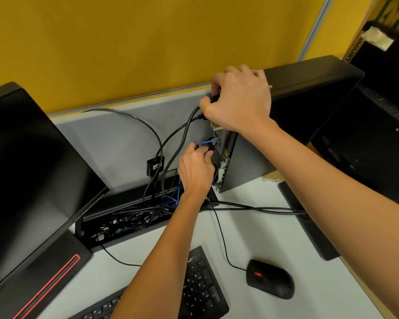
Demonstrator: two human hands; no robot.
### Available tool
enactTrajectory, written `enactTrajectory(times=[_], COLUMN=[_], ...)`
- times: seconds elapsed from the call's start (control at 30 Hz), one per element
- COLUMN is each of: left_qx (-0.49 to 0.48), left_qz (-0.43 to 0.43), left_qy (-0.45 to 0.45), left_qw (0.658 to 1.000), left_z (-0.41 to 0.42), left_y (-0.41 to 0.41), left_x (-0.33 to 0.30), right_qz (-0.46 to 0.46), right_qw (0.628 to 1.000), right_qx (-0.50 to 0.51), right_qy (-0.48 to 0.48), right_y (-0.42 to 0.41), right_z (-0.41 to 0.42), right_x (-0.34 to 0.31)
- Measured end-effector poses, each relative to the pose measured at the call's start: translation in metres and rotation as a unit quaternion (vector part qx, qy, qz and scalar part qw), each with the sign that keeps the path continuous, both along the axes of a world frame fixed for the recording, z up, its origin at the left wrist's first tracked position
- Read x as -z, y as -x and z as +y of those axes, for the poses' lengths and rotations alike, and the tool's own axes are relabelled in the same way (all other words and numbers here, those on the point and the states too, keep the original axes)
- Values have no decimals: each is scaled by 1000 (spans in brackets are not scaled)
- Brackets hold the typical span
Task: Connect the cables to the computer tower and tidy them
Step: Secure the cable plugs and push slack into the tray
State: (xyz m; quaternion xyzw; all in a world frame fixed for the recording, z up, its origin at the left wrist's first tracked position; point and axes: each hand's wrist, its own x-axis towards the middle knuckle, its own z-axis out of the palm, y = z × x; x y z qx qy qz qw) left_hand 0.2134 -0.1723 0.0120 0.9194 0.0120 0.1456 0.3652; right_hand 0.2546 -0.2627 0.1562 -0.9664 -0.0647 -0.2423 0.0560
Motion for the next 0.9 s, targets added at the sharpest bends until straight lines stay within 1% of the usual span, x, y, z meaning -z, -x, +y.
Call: enactTrajectory(times=[0.1, 0.2, 0.4, 0.47, 0.53, 0.6, 0.63, 0.73, 0.8, 0.9], left_qx=[-5, -13, -39, -24, 15, 11, 4, 32, 49, 63], left_qz=[-44, -81, -91, -93, -73, -70, -83, -167, -204, -249], left_qy=[-78, -110, -116, -103, -100, -120, -133, -193, -211, -289], left_qw=[996, 991, 988, 990, 992, 990, 988, 966, 955, 922], left_z=[1, 2, 2, 5, 9, 11, 12, 13, 16, 20], left_y=[0, -1, -4, -7, -8, -9, -11, -17, -21, -29], left_x=[3, 5, -1, -2, -5, -6, -6, -2, 3, 13], right_qz=[2, -1, 2, -1, -3, -5, -7, -9, -9, -6], right_qw=[1000, 1000, 1000, 1000, 1000, 1000, 1000, 1000, 1000, 1000], right_qx=[4, 4, 5, 5, 6, 8, 9, 8, 8, 12], right_qy=[-1, -2, 3, 3, 6, 8, 8, 7, 5, 9], right_y=[1, 2, 2, 2, 1, 1, 1, 1, 1, -1], right_z=[0, 1, 1, 0, 0, 0, 1, 1, 1, 2], right_x=[0, 0, 0, 1, 1, 1, 1, 1, 1, 1])
